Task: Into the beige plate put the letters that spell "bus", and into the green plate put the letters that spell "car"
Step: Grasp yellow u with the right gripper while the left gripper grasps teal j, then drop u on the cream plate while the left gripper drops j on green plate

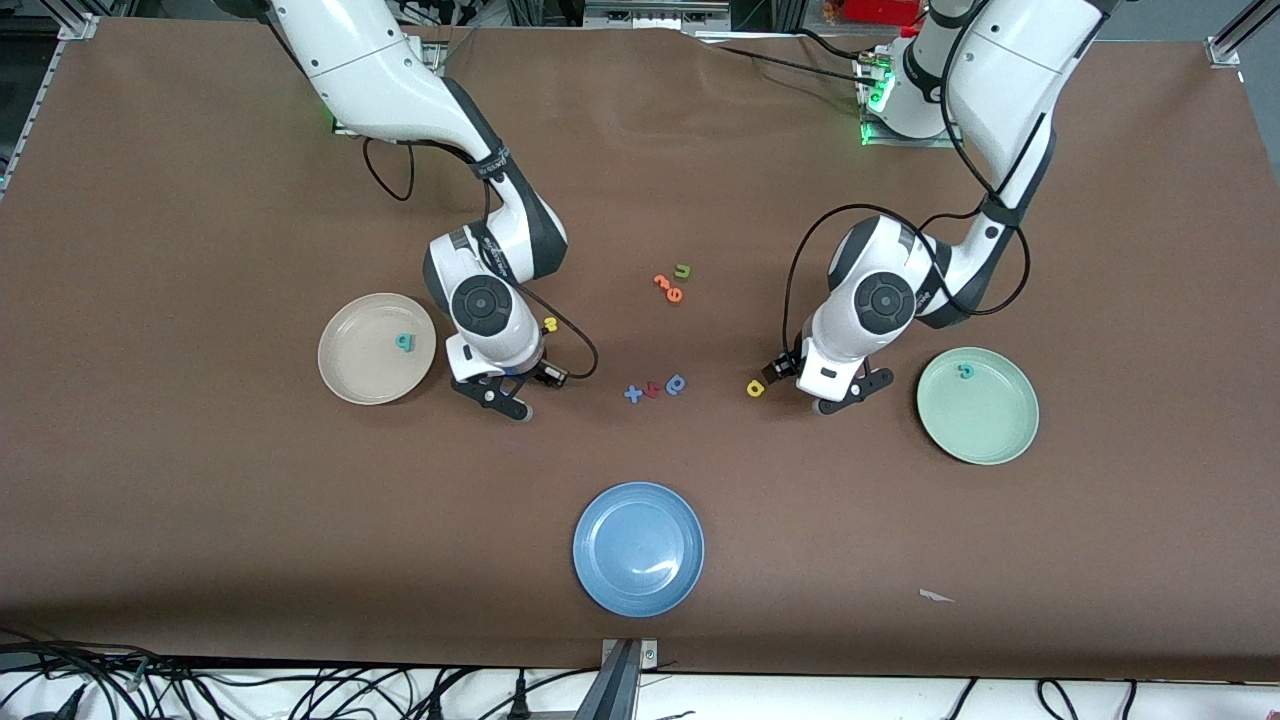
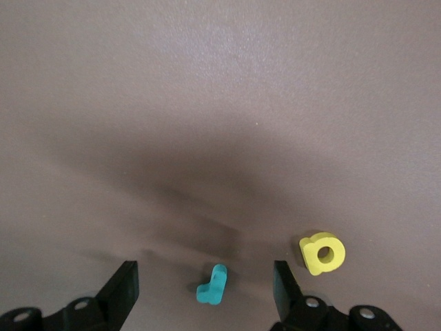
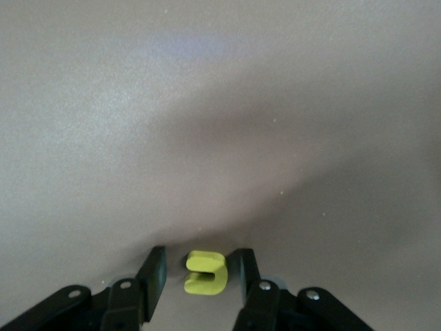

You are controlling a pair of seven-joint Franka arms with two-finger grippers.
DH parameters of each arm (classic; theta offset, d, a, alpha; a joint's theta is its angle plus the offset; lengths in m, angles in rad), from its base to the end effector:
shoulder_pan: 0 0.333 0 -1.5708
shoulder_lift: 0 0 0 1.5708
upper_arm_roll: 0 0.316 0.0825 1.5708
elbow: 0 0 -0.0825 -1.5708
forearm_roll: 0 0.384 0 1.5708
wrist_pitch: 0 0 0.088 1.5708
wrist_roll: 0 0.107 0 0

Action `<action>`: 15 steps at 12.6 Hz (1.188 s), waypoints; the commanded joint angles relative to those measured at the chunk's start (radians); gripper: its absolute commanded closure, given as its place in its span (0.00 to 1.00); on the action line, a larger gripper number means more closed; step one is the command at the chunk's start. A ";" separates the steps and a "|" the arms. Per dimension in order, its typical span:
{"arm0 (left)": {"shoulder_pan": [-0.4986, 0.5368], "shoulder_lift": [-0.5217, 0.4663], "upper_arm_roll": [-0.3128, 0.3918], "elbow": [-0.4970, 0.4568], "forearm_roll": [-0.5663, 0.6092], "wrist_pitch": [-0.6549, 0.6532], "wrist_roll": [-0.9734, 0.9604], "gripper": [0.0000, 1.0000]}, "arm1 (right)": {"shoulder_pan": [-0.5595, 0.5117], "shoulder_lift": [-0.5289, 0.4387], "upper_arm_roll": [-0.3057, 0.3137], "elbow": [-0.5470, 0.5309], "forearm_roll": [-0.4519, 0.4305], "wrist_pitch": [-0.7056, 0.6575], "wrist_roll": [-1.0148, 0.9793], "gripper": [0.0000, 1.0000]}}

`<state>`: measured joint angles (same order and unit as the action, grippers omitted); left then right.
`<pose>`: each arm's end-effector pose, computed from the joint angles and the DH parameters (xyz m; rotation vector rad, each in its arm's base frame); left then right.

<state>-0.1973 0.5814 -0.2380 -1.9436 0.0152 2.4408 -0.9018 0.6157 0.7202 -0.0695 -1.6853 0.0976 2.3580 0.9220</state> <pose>0.5572 -0.2553 0.1814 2.9906 0.7444 -0.1988 0.5716 0.3542 0.1768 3.0543 -0.6675 -0.0741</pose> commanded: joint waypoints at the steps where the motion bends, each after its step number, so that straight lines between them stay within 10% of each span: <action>1: -0.019 0.015 0.002 -0.005 0.075 0.024 -0.083 0.16 | 0.013 0.005 -0.001 -0.001 -0.018 0.007 0.025 0.54; 6: -0.021 0.009 -0.001 -0.012 0.077 0.012 -0.092 0.41 | 0.012 -0.001 -0.003 -0.001 -0.019 0.004 0.018 0.87; 15: -0.016 -0.021 0.000 -0.006 0.077 -0.047 -0.109 1.00 | -0.005 -0.212 -0.193 -0.069 0.004 -0.285 -0.391 0.87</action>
<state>-0.2163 0.5953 -0.2410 -1.9435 0.0597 2.4438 -0.9916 0.6160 0.5792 -0.2175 -1.6818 0.0898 2.1116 0.6534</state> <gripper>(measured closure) 0.894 0.727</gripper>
